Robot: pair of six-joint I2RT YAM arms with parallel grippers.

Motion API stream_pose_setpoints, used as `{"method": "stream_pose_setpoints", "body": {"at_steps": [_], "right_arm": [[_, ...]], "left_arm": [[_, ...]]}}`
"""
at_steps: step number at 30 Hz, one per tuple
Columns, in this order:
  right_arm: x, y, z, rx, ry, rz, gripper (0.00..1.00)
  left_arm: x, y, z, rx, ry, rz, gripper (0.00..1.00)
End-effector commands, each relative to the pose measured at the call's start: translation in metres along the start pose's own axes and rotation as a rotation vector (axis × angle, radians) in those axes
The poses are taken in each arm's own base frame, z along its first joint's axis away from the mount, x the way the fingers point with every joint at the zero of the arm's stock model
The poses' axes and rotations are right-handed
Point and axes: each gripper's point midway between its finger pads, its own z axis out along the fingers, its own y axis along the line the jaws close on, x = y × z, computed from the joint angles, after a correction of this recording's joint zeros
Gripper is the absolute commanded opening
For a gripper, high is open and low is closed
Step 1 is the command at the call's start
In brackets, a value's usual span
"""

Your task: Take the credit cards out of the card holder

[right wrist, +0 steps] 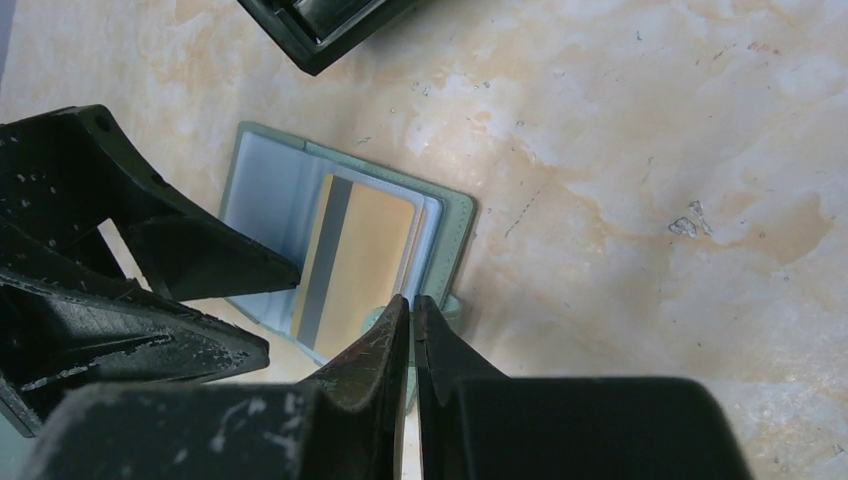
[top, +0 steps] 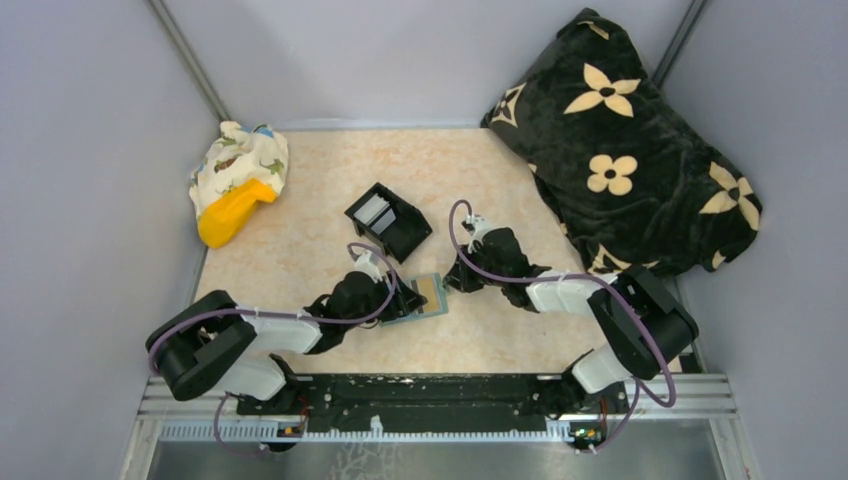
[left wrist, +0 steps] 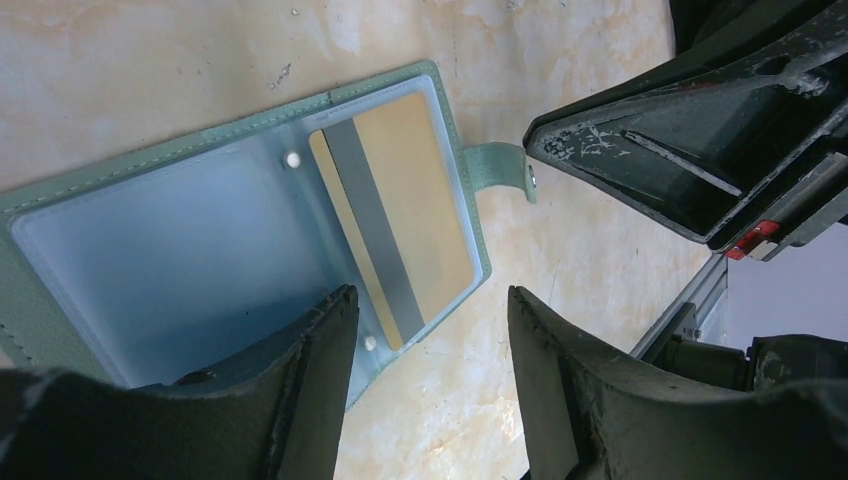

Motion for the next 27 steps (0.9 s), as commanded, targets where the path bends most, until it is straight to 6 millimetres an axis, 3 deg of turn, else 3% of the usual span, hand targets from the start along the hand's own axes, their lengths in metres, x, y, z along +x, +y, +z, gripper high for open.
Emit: {"method": "stream_pose_setpoints", "body": {"at_steps": [1, 13, 27], "right_arm": [[-0.002, 0.008, 0.006, -0.050, -0.017, -0.012, 0.04], [0.015, 0.010, 0.014, -0.090, 0.023, 0.017, 0.00], [0.031, 0.009, 0.022, -0.100, 0.071, 0.020, 0.00]], "left_arm": [[-0.007, 0.003, 0.003, -0.019, -0.025, 0.021, 0.63], [0.003, 0.011, 0.008, 0.027, 0.001, -0.037, 0.62], [-0.013, -0.003, -0.009, 0.169, -0.067, -0.117, 0.59]]}}
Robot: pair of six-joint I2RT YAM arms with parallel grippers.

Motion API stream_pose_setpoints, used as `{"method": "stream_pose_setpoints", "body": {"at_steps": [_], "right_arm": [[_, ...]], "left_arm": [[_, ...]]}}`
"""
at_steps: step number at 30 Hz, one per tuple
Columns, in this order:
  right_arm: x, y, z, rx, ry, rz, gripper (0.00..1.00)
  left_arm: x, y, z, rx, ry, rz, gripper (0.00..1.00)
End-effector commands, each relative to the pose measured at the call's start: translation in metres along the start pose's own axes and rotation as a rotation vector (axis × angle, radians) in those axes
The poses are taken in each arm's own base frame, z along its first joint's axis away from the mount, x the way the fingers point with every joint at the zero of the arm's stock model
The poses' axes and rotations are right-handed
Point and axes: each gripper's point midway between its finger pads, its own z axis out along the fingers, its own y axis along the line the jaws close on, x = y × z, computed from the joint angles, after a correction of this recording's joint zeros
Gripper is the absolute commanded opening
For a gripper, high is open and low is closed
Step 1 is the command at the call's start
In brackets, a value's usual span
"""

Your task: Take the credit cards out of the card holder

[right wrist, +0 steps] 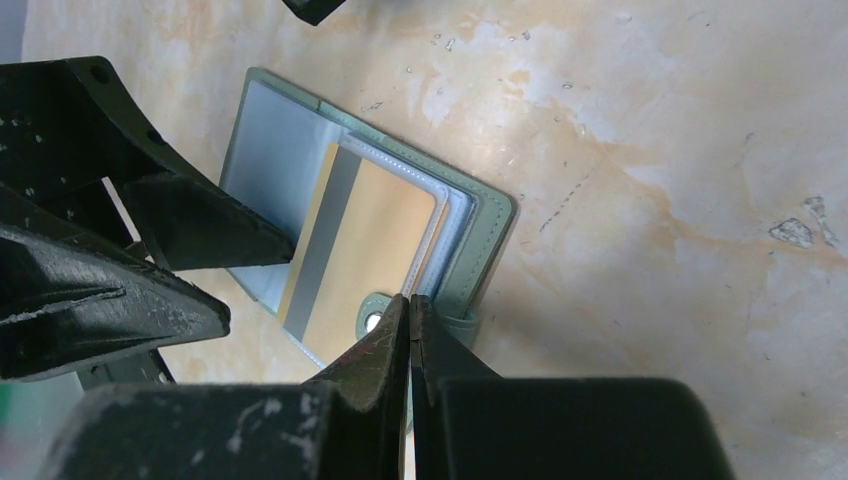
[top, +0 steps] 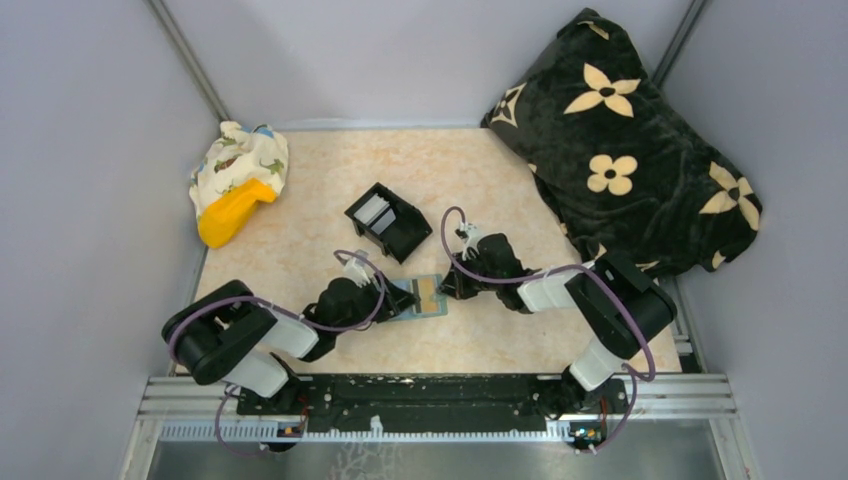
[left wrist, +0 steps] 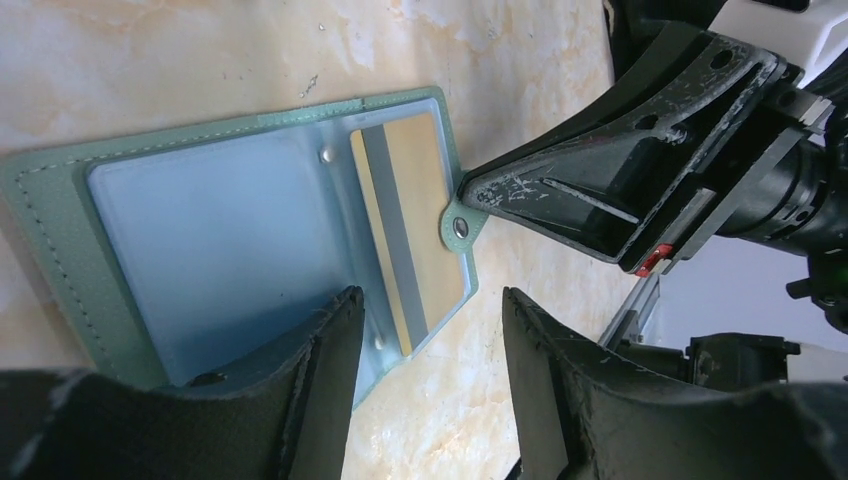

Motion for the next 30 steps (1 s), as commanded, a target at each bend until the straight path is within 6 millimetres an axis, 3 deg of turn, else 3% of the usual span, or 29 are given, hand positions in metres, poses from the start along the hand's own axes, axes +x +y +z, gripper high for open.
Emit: {"method": "stream_pose_setpoints", "body": {"at_steps": [1, 19, 30], "right_arm": [[0.004, 0.006, 0.005, -0.029, 0.009, -0.018, 0.00], [0.008, 0.006, 0.005, -0.036, 0.017, -0.010, 0.00], [0.009, 0.011, 0.008, -0.054, 0.021, -0.004, 0.00]], "left_arm": [[-0.006, -0.015, -0.003, 0.090, -0.021, -0.028, 0.60], [-0.008, -0.027, -0.012, 0.268, -0.038, -0.127, 0.54], [-0.018, -0.046, -0.010, 0.356, -0.078, -0.014, 0.51]]}}
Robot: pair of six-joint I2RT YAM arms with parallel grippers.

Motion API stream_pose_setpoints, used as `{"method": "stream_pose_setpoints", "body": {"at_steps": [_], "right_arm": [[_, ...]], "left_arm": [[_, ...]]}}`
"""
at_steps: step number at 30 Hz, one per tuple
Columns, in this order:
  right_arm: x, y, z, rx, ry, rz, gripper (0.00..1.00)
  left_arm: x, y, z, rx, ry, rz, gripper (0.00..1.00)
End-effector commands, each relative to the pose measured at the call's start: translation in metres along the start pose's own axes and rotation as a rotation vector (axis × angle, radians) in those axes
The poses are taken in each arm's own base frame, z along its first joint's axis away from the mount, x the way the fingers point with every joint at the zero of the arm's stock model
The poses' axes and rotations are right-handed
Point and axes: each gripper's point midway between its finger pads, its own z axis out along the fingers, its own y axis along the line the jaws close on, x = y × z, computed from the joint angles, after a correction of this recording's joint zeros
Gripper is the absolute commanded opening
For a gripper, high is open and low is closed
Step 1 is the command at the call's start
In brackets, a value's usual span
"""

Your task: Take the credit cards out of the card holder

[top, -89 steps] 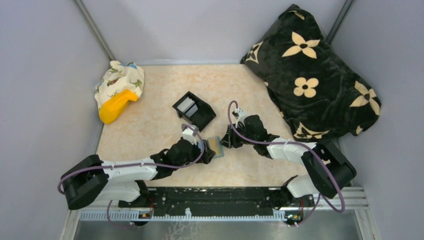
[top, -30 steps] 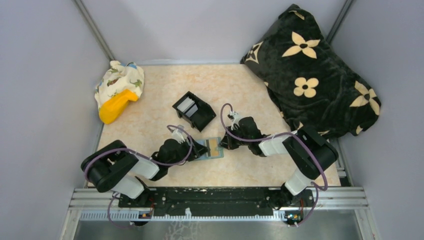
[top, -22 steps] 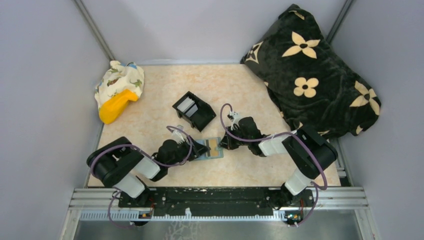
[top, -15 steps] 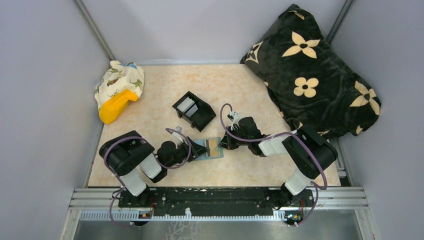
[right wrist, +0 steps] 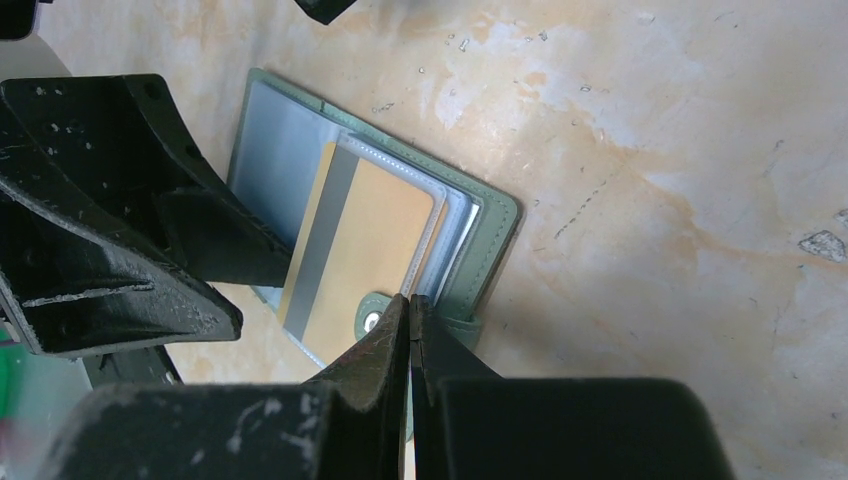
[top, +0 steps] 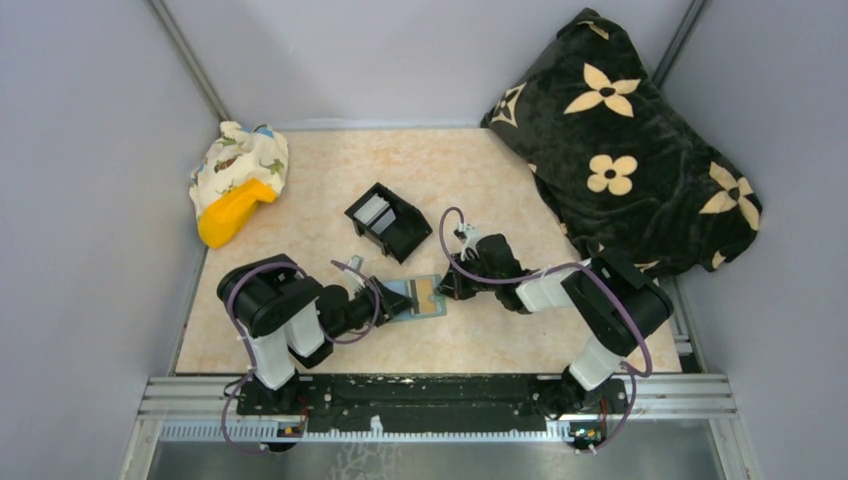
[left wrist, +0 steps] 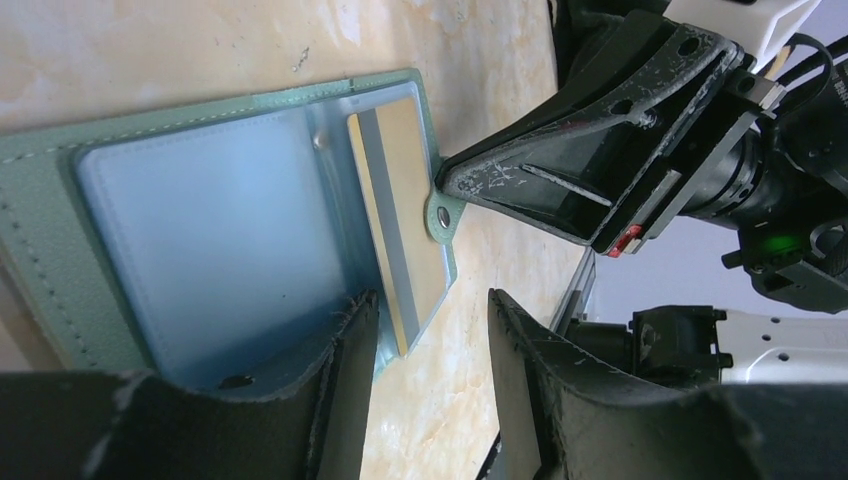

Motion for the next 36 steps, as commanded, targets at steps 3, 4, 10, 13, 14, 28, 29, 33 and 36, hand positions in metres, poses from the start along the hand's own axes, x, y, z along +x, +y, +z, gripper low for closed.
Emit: {"method": "stream_pose_setpoints", "body": {"at_steps": [3, 4, 10, 13, 14, 28, 29, 33, 36], "right_arm": [[0.007, 0.008, 0.004, -0.032, 0.018, -0.007, 0.00], [0.008, 0.008, 0.004, -0.032, 0.018, -0.009, 0.00], [0.018, 0.001, 0.008, -0.018, 0.046, 0.006, 0.00], [0.018, 0.001, 0.009, -0.018, 0.047, 0.007, 0.00], [0.019, 0.001, 0.009, -0.018, 0.048, 0.009, 0.00], [0.025, 0.001, 0.008, -0.022, 0.061, 0.012, 0.00], [0.027, 0.001, 0.008, -0.022, 0.064, 0.012, 0.00], [0.031, 0.004, 0.007, -0.030, 0.069, 0.016, 0.00], [0.035, 0.008, 0.008, -0.037, 0.077, 0.017, 0.00]], "left_arm": [[-0.026, -0.059, 0.004, 0.247, -0.096, 0.118, 0.50], [-0.027, -0.061, 0.005, 0.254, -0.099, 0.123, 0.50], [-0.030, -0.073, 0.005, 0.292, -0.108, 0.134, 0.50], [-0.033, -0.078, 0.004, 0.310, -0.117, 0.140, 0.49], [-0.032, -0.078, 0.004, 0.312, -0.116, 0.141, 0.48], [-0.042, -0.067, 0.014, 0.269, -0.173, 0.133, 0.44], [-0.043, -0.065, 0.014, 0.262, -0.177, 0.126, 0.44], [-0.046, -0.060, 0.015, 0.239, -0.196, 0.106, 0.45], [-0.047, -0.060, 0.016, 0.238, -0.201, 0.091, 0.45]]}}
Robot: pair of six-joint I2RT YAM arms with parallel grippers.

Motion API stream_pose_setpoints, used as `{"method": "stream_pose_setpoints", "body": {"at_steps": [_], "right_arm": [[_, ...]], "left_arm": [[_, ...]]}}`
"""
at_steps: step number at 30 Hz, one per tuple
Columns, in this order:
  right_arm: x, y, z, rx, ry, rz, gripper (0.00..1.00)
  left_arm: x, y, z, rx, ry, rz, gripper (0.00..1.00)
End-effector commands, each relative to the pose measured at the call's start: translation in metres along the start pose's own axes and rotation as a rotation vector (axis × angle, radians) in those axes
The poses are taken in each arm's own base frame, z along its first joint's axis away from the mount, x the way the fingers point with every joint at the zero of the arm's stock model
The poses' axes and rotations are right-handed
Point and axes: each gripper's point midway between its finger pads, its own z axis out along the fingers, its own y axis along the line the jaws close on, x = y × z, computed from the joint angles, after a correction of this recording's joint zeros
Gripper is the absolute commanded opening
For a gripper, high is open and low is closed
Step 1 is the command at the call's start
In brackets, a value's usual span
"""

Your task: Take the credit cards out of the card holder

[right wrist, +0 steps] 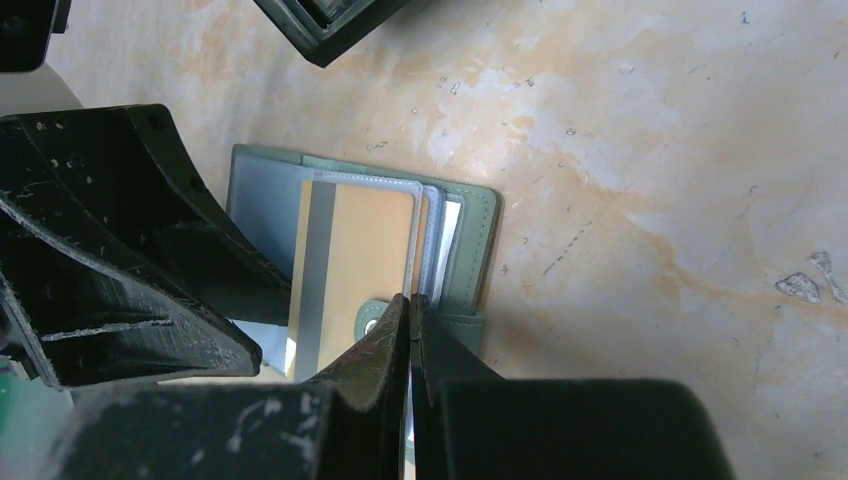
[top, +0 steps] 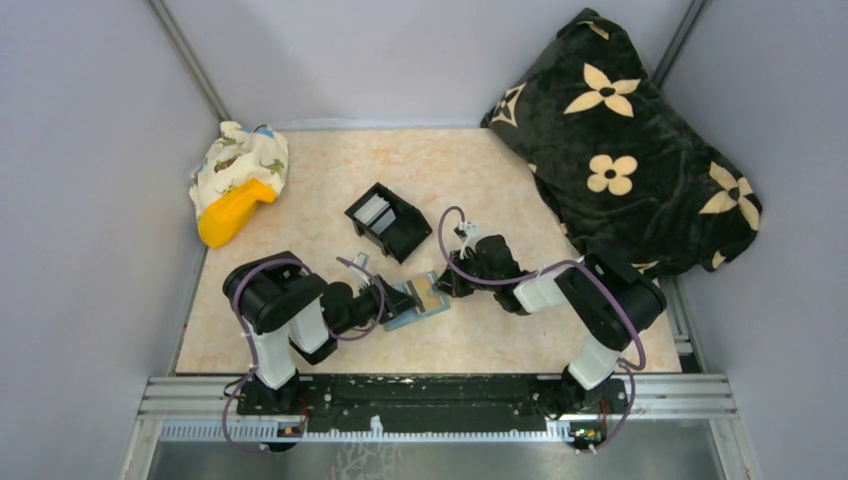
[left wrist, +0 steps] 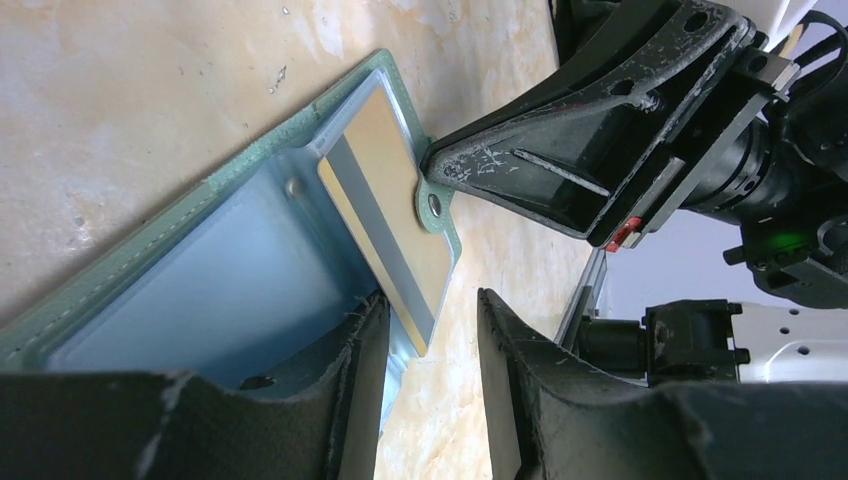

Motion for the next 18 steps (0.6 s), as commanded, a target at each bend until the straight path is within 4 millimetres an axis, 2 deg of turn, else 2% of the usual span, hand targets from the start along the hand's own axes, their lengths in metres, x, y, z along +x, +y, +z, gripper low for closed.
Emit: {"method": "stream_pose_setpoints", "body": {"at_steps": [1, 6, 18], "right_arm": [[0.044, 0.011, -0.002, -0.036, 0.126, 0.022, 0.00], [0.048, 0.020, 0.001, -0.045, 0.132, 0.015, 0.00], [0.058, 0.020, 0.000, -0.040, 0.146, 0.018, 0.00]], "left_arm": [[-0.048, -0.056, 0.007, 0.217, -0.208, 0.031, 0.45], [-0.051, -0.058, 0.011, 0.224, -0.210, -0.031, 0.45], [-0.056, -0.051, 0.010, 0.193, -0.241, -0.050, 0.44]]}}
